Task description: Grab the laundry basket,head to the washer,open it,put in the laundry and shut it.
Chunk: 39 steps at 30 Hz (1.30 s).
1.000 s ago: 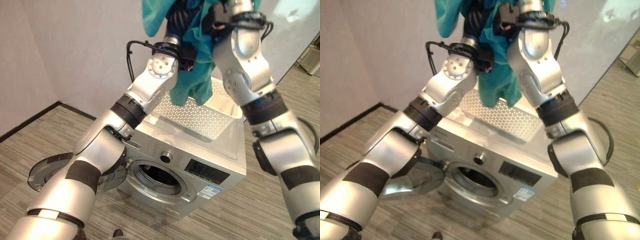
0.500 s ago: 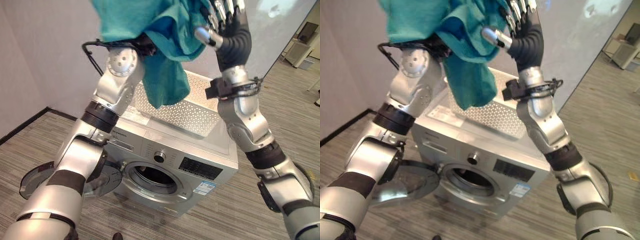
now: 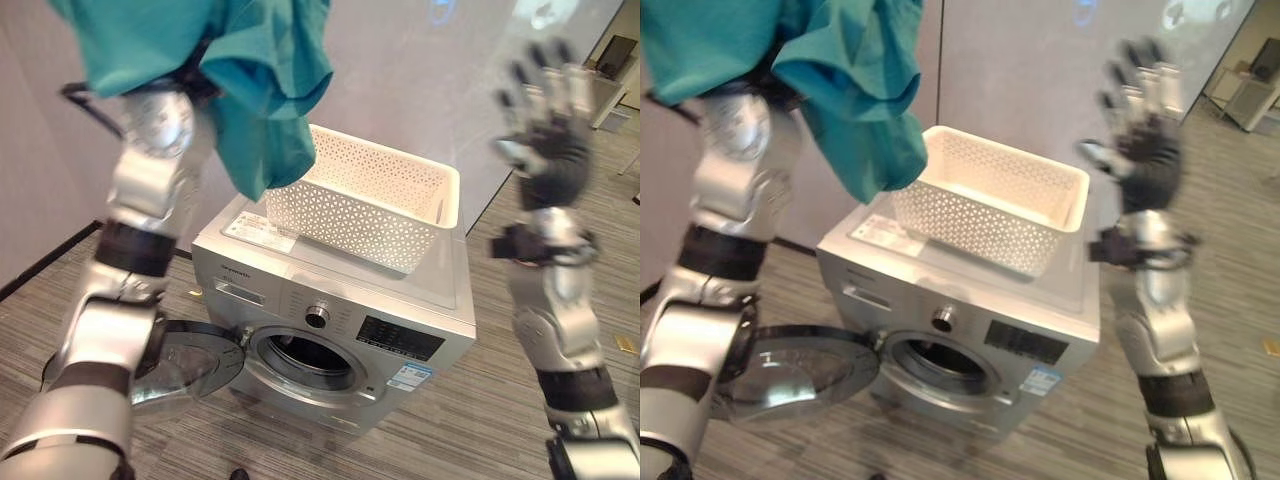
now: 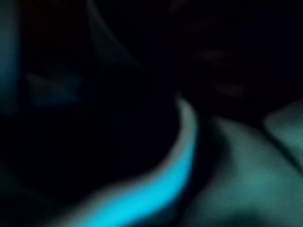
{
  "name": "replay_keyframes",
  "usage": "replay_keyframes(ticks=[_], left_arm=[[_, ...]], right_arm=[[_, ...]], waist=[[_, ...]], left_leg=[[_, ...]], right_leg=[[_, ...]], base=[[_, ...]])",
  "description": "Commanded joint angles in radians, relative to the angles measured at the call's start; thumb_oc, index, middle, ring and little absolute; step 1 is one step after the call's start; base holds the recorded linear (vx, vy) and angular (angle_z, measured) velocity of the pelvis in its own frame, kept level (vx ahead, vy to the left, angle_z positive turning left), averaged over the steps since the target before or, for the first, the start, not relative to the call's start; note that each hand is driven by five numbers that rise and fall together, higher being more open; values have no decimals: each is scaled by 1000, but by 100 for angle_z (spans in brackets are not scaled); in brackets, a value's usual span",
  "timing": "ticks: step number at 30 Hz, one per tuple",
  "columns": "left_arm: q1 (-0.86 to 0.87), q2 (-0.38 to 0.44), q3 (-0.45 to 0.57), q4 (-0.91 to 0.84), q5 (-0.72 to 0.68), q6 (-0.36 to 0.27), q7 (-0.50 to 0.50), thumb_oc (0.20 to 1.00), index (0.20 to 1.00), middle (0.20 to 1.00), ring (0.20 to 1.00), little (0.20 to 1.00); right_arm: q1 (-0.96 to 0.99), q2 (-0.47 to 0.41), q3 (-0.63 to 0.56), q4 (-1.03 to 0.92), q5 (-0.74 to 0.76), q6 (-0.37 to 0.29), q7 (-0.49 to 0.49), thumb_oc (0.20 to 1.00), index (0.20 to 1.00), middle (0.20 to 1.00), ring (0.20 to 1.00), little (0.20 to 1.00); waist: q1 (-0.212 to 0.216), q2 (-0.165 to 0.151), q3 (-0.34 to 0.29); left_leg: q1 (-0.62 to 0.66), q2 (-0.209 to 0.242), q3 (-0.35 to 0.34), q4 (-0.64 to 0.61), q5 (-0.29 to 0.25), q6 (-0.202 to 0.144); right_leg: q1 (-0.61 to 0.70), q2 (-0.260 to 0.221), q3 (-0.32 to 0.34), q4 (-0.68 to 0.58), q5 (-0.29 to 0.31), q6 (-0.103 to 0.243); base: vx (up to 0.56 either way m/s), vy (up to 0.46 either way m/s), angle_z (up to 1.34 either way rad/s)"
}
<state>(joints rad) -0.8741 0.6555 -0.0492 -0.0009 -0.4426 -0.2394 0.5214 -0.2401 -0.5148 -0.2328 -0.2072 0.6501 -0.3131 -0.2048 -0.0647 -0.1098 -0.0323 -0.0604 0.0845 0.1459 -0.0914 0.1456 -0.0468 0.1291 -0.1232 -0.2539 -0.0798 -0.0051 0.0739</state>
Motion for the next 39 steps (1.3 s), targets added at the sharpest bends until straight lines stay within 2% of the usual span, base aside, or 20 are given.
replay_keyframes(ticks=[1, 2, 3, 5, 7, 8, 11, 14, 15, 16, 18, 19, 20, 23, 27, 28, 32, 35, 38, 39], left_arm=[[40, 88, 100, -17, 169, -31, 63, 200, 200, 200, 200, 200], [120, 103, 163, -63, 195, -28, 73, 200, 200, 200, 200, 200], [202, 117, 228, -130, 220, -28, 72, 200, 200, 200, 200, 200], [325, 132, 320, -197, 245, -42, 72, 200, 200, 200, 200, 200], [456, 116, 417, -243, 264, -52, 69, 200, 200, 200, 200, 200], [598, 77, 505, -305, 278, -66, 54, 200, 200, 200, 200, 200], [775, -18, 569, -365, 237, -93, 2, 200, 200, 200, 200, 200], [893, -72, 591, -410, 211, -98, -54, 200, 200, 200, 200, 200], [989, -130, 567, -447, 173, -109, -107, 200, 200, 200, 200, 200], [1072, -177, 514, -468, 109, -94, -176, 200, 200, 200, 200, 200], [1135, -207, 455, -490, 45, -85, -233, 200, 200, 200, 200, 200], [1136, -207, 457, -491, 43, -85, -235, 200, 200, 200, 200, 200], [1178, -205, 417, -513, 34, -71, -259, 200, 200, 200, 200, 200], [1201, -207, 360, -524, -27, -55, -286, 200, 200, 200, 200, 200], [1215, -160, 261, -482, -39, -28, -324, 200, 200, 200, 200, 200], [1228, -157, 214, -445, -59, -3, -343, 200, 200, 200, 200, 200], [1247, -162, 139, -369, -89, 25, -372, 200, 200, 200, 200, 200], [1260, -160, 111, -329, -92, 37, -382, 200, 200, 200, 200, 200], [1269, -147, 35, -215, -76, 53, -415, 200, 200, 200, 200, 200], [1249, -141, -24, -113, -48, 63, -439, 200, 200, 200, 200, 200]], right_arm=[[12, -65, -156, 77, -242, -72, -231, 1000, 1000, 1000, 1000, 1000], [38, -66, -208, 76, -382, -31, -309, 1000, 1000, 1000, 1000, 1000], [80, -94, -254, 58, -549, 46, -372, 1000, 1000, 1000, 1000, 1000], [145, -138, -321, 86, -686, 128, -435, 1000, 1000, 1000, 1000, 1000], [207, -126, -357, 119, -738, 174, -452, 1000, 1000, 1000, 1000, 1000], [280, -96, -358, 153, -765, 202, -438, 1000, 1000, 1000, 1000, 1000], [405, -5, -324, 249, -735, 213, -391, 1000, 1000, 1000, 1000, 1000], [493, 29, -292, 334, -760, 239, -360, 1000, 1000, 1000, 1000, 1000], [525, 77, -246, 492, -692, 231, -340, 1000, 1000, 1000, 1000, 1000], [530, 112, -188, 689, -637, 254, -333, 1000, 1000, 1000, 1000, 1000], [518, 141, -129, 866, -627, 268, -343, 1000, 1000, 1000, 1000, 1000], [513, 139, -127, 877, -624, 262, -344, 1000, 1000, 1000, 1000, 1000], [494, 170, -86, 1013, -582, 265, -346, 1000, 1000, 1000, 1000, 1000], [481, 205, -26, 1158, -543, 260, -329, 1000, 1000, 1000, 1000, 1000], [425, 287, 58, 1445, -385, 247, -222, 1000, 1000, 1000, 1000, 1000], [407, 318, 64, 1534, -292, 251, -176, 1000, 1000, 1000, 1000, 1000], [392, 360, 82, 1594, -220, 256, -139, 1000, 1000, 1000, 1000, 1000], [388, 371, 104, 1585, -226, 253, -141, 1000, 1000, 1000, 1000, 1000], [372, 351, 133, 1547, -250, 240, -162, 1000, 1000, 1000, 1000, 1000], [353, 338, 146, 1527, -259, 234, -171, 1000, 1000, 1000, 1000, 1000]], waist=[[31, 70, -48], [37, 72, -49], [39, 80, -53], [47, 79, -52], [59, 79, -46], [65, 79, -42], [77, 73, -25], [81, 69, -19], [90, 62, -7], [106, 59, 5], [123, 57, 17], [122, 58, 17], [140, 57, 30], [156, 60, 42], [178, 69, 63], [188, 73, 74], [207, 85, 94], [214, 94, 108], [220, 119, 140], [219, 130, 155]], left_leg=[[-21, 4, -88, 6, -82, 12], [-20, 4, -89, 6, -84, 12], [-20, 4, -87, 5, -80, 13], [-23, 4, -90, 5, -78, 14], [-27, 7, -93, 5, -77, 16], [-24, 11, -88, 7, -77, 17], [-19, 12, -92, 11, -87, 18], [-19, 12, -96, 10, -80, 20], [-26, 13, -102, 12, -76, 18], [-32, 13, -113, 15, -78, 18], [-42, 11, -127, 18, -72, 18], [-44, 11, -127, 16, -66, 19], [-50, 9, -140, 20, -65, 17], [-59, 6, -154, 21, -51, 18], [-69, 4, -176, 25, -37, 12], [-71, 4, -187, 25, -33, 9], [-87, 1, -223, 26, -12, 6], [-100, -2, -245, 26, 1, 4], [-127, -5, -276, 26, 24, -4], [-135, -3, -281, 25, 30, -4]], right_leg=[[-7, -15, -11, 118, -115, 36], [-6, -15, -9, 115, -116, 36], [-6, -15, -7, 111, -111, 36], [-6, -14, -7, 107, -107, 35], [-8, -11, -6, 104, -105, 34], [-8, -10, -2, 105, -106, 31], [-2, -7, -5, 105, -115, 25], [2, -4, -15, 103, -113, 19], [1, 0, -25, 102, -114, 14], [6, 4, -36, 100, -119, 10], [9, 9, -50, 96, -120, 5], [7, 10, -52, 94, -115, 5], [11, 14, -61, 94, -124, 0], [13, 18, -76, 93, -123, -4], [13, 26, -91, 104, -134, -13], [17, 29, -101, 112, -146, -19], [16, 36, -139, 136, -167, -33], [12, 42, -157, 149, -180, -40], [-6, 49, -183, 169, -196, -54], [-19, 52, -185, 180, -203, -56]], base=[[41, -12, -2], [0, 0, 0], [31, -9, -2], [0, -15, 0], [-3, -17, 0], [-8, -32, -3], [-1, -35, -5], [-16, -22, 0], [-64, -41, 10], [-67, -61, 18], [-52, -44, 21], [-51, -50, 28], [-49, -29, 24], [-57, -38, 16], [-66, -33, 22], [-60, -28, 22], [-49, -28, 21], [-75, -30, 42], [-113, -25, 52], [-107, -18, 39]])
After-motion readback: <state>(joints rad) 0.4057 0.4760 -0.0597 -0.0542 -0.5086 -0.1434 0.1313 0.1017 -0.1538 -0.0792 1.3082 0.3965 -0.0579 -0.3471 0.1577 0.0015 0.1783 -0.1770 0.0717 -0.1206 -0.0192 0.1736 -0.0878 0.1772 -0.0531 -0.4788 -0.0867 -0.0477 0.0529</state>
